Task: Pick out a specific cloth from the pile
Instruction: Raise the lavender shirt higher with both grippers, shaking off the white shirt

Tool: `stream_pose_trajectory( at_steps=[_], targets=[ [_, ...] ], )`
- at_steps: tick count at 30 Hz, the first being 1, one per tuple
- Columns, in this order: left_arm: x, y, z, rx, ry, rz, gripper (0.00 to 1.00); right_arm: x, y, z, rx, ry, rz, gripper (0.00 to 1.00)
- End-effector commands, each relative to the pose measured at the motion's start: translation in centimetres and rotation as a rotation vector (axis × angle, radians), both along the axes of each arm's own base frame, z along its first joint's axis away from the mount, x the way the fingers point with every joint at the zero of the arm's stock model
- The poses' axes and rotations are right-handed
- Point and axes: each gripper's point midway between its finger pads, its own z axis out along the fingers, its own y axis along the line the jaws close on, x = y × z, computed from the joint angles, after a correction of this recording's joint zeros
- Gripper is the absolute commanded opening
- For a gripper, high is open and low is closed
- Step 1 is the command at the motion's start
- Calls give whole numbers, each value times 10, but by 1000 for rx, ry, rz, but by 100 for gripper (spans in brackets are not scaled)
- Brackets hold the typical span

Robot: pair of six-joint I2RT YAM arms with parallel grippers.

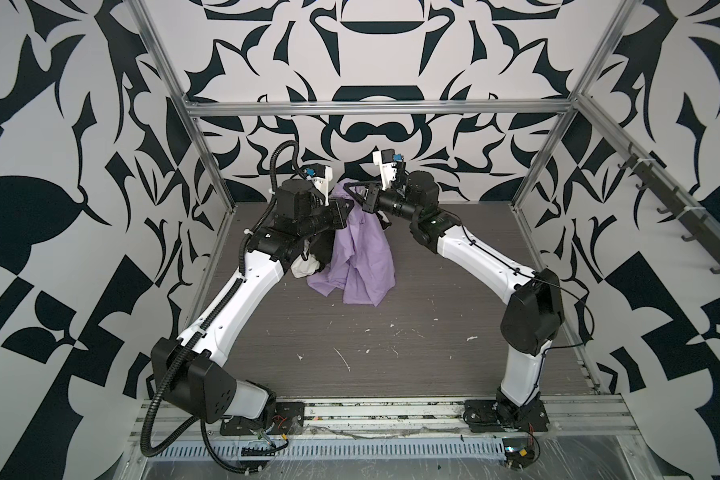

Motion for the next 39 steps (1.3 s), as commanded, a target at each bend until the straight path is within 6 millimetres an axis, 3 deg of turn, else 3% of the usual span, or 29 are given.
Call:
stream_pose_trajectory(
  at_steps=[1,11,23,33,39],
  targets=[
    [-6,2,17,-6,-54,-11,0,-45,-17,89,106,-355,52,0],
    [-3,3,41,-6,-124,-7,0,-55,-19,110,114,-471,58,0],
    [-6,0,98,-15,-244,-13,0,-68,-23,152,124,-514,79,0],
    [-24,-2,155,-68,-342,-30,0,-97,-28,202,127,-525,84,0],
    [-50,-22,193,-111,-395,-93,0,-122,-42,233,106,-550,53,0]
  ],
)
